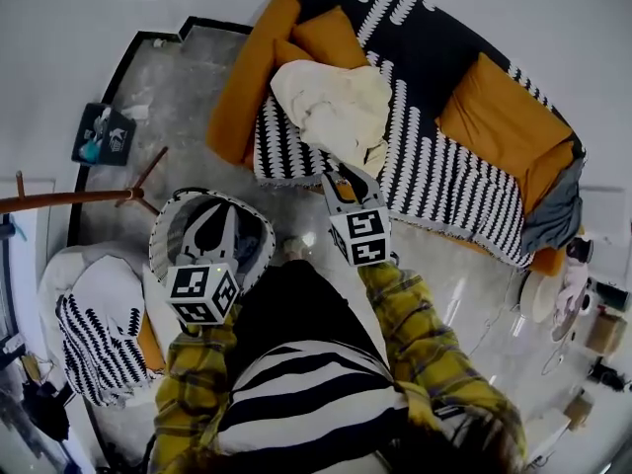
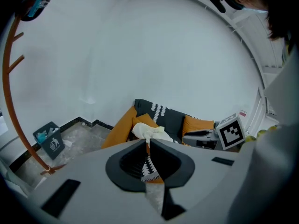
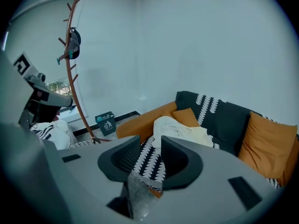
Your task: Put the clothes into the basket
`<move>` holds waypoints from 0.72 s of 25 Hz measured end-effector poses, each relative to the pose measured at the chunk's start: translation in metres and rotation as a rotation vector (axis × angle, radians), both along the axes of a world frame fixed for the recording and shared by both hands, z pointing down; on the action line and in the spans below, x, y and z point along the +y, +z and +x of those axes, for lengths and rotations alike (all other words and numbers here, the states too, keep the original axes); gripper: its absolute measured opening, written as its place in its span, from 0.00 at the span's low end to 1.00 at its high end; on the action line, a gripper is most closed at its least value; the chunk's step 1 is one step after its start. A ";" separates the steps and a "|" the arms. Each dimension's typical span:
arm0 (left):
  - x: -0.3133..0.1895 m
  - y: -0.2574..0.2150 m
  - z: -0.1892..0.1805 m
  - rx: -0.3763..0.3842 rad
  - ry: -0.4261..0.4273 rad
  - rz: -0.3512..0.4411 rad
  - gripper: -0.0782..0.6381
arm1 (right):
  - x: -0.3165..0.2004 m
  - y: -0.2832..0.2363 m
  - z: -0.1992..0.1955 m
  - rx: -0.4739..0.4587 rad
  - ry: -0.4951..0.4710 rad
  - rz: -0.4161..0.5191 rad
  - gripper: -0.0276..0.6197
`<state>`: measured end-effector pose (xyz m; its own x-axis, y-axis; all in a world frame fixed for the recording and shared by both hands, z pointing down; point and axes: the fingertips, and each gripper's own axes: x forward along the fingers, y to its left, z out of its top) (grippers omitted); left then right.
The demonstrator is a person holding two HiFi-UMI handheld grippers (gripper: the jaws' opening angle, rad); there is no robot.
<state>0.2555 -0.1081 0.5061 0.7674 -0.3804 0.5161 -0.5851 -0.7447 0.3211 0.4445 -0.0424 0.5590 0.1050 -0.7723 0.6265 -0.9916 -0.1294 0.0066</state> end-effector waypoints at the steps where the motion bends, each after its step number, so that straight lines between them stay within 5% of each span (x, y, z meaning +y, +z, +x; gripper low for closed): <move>1: -0.002 0.003 0.006 -0.007 0.003 -0.003 0.16 | -0.004 0.005 0.007 -0.003 -0.001 -0.005 0.24; 18: -0.026 0.052 0.046 -0.120 0.009 -0.078 0.16 | -0.054 0.103 0.071 -0.057 0.022 -0.107 0.40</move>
<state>0.3018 -0.1346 0.5577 0.7013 -0.3291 0.6324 -0.6165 -0.7253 0.3062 0.5153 -0.0965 0.6617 0.0831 -0.6986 0.7107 -0.9876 -0.1532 -0.0352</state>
